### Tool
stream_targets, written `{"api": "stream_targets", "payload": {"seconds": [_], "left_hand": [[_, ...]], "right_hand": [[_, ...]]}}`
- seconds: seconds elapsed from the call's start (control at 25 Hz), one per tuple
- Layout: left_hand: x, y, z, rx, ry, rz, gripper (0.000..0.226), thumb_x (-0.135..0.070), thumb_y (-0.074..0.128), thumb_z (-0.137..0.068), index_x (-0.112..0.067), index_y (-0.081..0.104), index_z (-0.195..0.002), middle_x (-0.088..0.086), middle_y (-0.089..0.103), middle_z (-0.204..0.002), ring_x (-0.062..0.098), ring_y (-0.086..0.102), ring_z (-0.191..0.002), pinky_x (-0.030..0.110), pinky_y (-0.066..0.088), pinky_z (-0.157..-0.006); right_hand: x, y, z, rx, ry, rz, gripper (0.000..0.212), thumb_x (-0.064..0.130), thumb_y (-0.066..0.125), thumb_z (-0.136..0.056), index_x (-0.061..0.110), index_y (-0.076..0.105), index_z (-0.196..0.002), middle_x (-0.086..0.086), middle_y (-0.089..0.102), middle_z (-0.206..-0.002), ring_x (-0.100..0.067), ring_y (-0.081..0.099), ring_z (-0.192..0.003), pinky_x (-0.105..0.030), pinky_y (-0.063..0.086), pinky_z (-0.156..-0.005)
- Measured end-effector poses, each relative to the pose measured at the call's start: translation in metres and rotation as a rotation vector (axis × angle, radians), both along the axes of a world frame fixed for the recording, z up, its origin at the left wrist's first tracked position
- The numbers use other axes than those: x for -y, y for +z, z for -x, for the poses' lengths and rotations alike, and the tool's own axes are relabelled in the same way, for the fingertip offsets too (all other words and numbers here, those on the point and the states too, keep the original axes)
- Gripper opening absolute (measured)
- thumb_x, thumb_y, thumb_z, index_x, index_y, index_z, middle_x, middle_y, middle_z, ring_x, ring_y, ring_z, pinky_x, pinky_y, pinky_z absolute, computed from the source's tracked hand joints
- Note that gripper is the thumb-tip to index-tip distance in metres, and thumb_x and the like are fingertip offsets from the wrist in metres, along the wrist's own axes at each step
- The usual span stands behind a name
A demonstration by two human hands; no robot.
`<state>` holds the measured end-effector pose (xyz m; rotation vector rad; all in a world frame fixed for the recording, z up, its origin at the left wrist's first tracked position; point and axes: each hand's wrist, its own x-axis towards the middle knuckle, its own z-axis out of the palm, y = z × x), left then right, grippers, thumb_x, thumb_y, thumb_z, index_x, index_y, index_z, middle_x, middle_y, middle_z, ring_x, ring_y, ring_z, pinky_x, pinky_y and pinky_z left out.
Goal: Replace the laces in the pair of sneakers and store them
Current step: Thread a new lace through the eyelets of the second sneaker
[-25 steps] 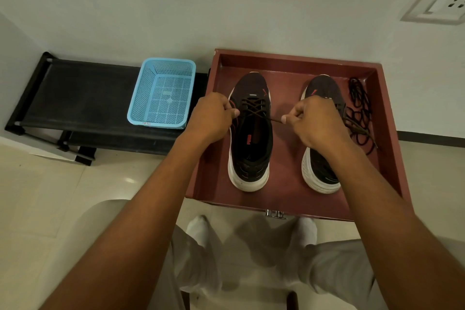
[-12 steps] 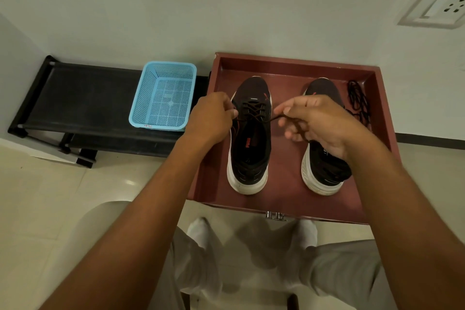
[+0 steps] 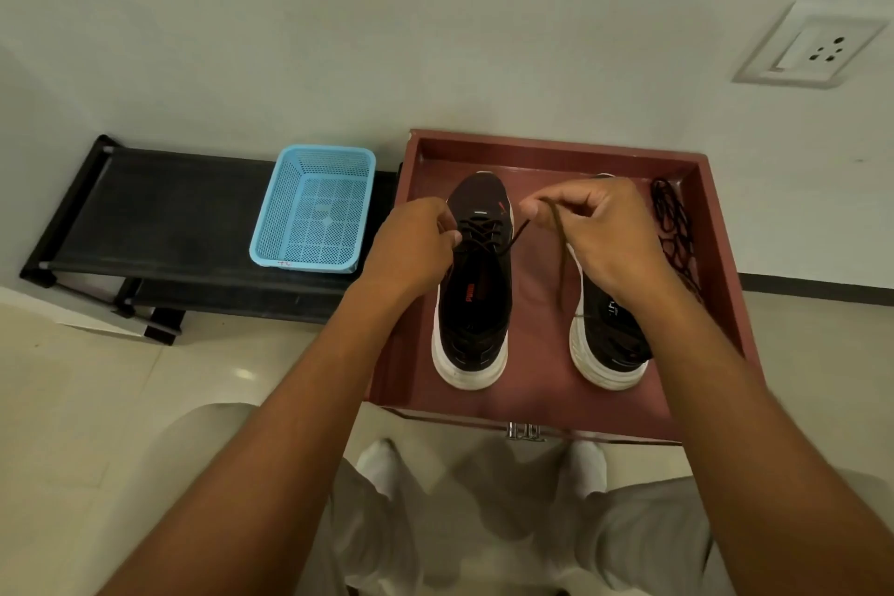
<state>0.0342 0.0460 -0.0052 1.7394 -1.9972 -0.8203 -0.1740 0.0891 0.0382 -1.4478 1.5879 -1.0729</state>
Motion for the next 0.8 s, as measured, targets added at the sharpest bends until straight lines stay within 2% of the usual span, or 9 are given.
{"api": "stream_targets", "payload": {"seconds": [0.08, 0.2, 0.36, 0.44, 0.52, 0.64, 0.72, 0.8], "left_hand": [[0.000, 0.002, -0.001, 0.007, -0.001, 0.002, 0.009, -0.021, 0.068, -0.097, -0.016, 0.071, -0.104, 0.001, 0.070, -0.101, 0.017, 0.065, -0.094, 0.038, 0.055, -0.087], [0.000, 0.004, -0.001, 0.011, 0.004, -0.001, 0.009, -0.021, 0.067, -0.097, -0.016, 0.071, -0.103, 0.002, 0.071, -0.101, 0.018, 0.065, -0.095, 0.040, 0.056, -0.088], [0.000, 0.008, 0.001, -0.005, 0.017, 0.019, 0.007, -0.019, 0.067, -0.097, -0.016, 0.071, -0.102, 0.001, 0.071, -0.100, 0.017, 0.065, -0.092, 0.039, 0.056, -0.086], [0.000, 0.008, 0.000, -0.007, 0.026, 0.038, 0.007, -0.019, 0.068, -0.096, -0.016, 0.071, -0.101, 0.001, 0.071, -0.100, 0.017, 0.064, -0.093, 0.039, 0.056, -0.085], [0.000, 0.007, 0.000, 0.003, 0.037, 0.051, 0.004, -0.021, 0.070, -0.094, -0.019, 0.071, -0.097, -0.001, 0.070, -0.098, 0.018, 0.063, -0.096, 0.042, 0.056, -0.085], [-0.002, 0.008, -0.001, 0.020, 0.068, 0.046, 0.003, -0.021, 0.072, -0.092, -0.020, 0.070, -0.092, -0.002, 0.069, -0.094, 0.019, 0.063, -0.094, 0.040, 0.056, -0.084], [-0.005, 0.010, -0.002, 0.016, 0.101, 0.017, 0.006, -0.021, 0.073, -0.092, -0.019, 0.068, -0.088, -0.003, 0.068, -0.092, 0.015, 0.064, -0.087, 0.033, 0.053, -0.077], [-0.009, 0.011, -0.004, 0.012, 0.106, -0.025, 0.010, -0.024, 0.074, -0.092, -0.019, 0.068, -0.086, -0.004, 0.068, -0.089, 0.011, 0.064, -0.082, 0.027, 0.050, -0.070]], "right_hand": [[0.003, 0.012, -0.001, -0.010, -0.035, 0.070, 0.006, 0.023, 0.080, -0.089, 0.021, 0.083, -0.094, 0.008, 0.078, -0.090, -0.004, 0.072, -0.088, -0.018, 0.053, -0.081], [0.006, 0.030, -0.001, 0.006, -0.089, 0.133, 0.008, 0.026, 0.076, -0.093, 0.022, 0.082, -0.095, 0.009, 0.076, -0.093, -0.003, 0.070, -0.089, -0.017, 0.051, -0.079], [0.004, 0.056, -0.001, 0.102, -0.118, 0.182, 0.016, 0.022, 0.067, -0.100, 0.016, 0.081, -0.094, 0.015, 0.075, -0.084, 0.004, 0.066, -0.079, -0.014, 0.048, -0.076], [0.002, 0.069, 0.000, 0.140, -0.125, 0.207, 0.020, 0.020, 0.062, -0.102, 0.014, 0.080, -0.095, 0.009, 0.078, -0.091, -0.001, 0.070, -0.088, -0.019, 0.050, -0.082], [0.002, 0.077, 0.003, 0.203, -0.129, 0.226, 0.022, 0.017, 0.059, -0.104, 0.014, 0.078, -0.095, 0.001, 0.078, -0.093, -0.013, 0.073, -0.094, -0.029, 0.054, -0.088], [0.001, 0.084, 0.007, 0.342, -0.119, 0.213, 0.020, 0.015, 0.057, -0.104, 0.012, 0.077, -0.100, -0.005, 0.075, -0.086, -0.021, 0.071, -0.089, -0.044, 0.056, -0.096], [0.001, 0.086, 0.008, 0.415, -0.103, 0.188, 0.021, 0.011, 0.056, -0.103, 0.008, 0.076, -0.107, -0.008, 0.071, -0.082, -0.024, 0.069, -0.083, -0.045, 0.056, -0.093], [0.001, 0.086, 0.010, 0.456, -0.102, 0.145, 0.023, 0.004, 0.054, -0.102, 0.005, 0.075, -0.111, -0.010, 0.073, -0.084, -0.023, 0.068, -0.076, -0.037, 0.058, -0.081]]}}
